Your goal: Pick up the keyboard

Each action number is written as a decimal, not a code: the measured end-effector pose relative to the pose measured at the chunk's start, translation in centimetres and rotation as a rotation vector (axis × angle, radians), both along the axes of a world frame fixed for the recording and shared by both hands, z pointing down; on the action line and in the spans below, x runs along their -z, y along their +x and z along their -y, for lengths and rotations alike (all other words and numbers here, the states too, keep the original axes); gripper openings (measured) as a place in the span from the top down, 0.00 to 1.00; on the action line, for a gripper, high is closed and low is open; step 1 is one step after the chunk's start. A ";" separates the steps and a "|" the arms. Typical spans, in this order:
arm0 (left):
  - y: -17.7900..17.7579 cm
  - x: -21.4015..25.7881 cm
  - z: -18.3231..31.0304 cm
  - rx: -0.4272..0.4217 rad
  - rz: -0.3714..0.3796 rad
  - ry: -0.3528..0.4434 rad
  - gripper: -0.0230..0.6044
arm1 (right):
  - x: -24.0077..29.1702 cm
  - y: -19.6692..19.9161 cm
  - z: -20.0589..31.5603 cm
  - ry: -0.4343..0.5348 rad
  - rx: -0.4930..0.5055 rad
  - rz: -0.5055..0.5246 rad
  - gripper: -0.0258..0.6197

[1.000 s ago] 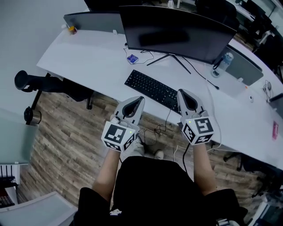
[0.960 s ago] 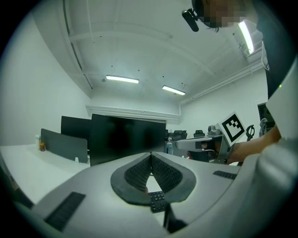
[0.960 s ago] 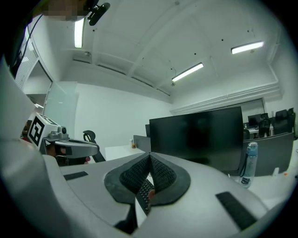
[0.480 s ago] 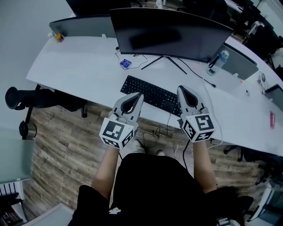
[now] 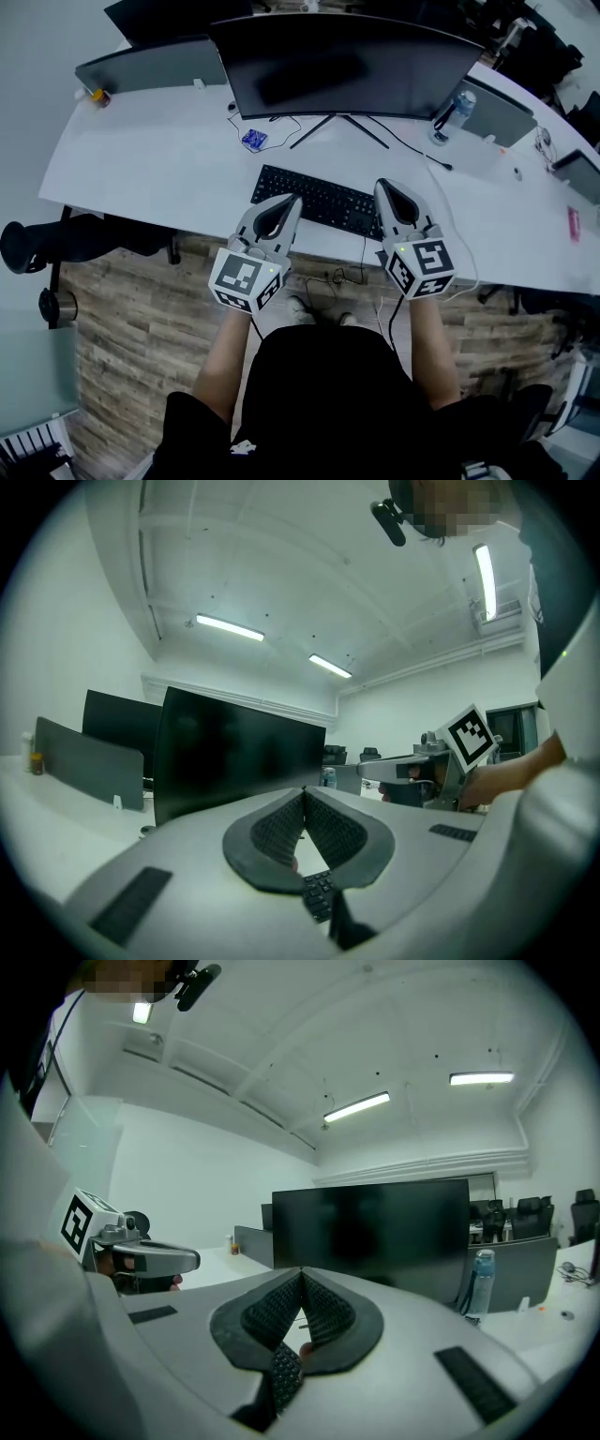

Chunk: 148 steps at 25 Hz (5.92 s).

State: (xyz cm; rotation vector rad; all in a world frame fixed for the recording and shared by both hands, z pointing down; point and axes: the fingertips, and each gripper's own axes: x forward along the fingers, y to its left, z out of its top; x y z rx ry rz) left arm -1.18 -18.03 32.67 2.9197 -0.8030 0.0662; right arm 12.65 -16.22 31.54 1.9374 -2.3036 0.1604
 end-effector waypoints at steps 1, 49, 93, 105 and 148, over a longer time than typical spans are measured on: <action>0.0 -0.2 0.2 -0.011 -0.001 -0.005 0.95 | -0.2 0.0 0.0 -0.007 -0.011 -0.003 0.95; 5.2 -14.2 2.9 0.202 0.152 -0.276 0.95 | -12.0 5.7 6.3 -0.281 0.200 0.026 0.95; 3.9 -23.9 0.2 0.448 0.217 -0.480 0.95 | -32.1 -0.1 9.5 -0.857 0.778 -0.218 0.55; 3.9 -24.2 0.2 0.454 0.220 -0.484 0.95 | -32.5 -0.1 9.4 -0.905 0.821 -0.200 0.56; 2.1 -22.4 -1.3 0.407 0.231 -0.454 0.95 | -32.2 -0.2 8.5 -0.883 0.716 -0.319 0.48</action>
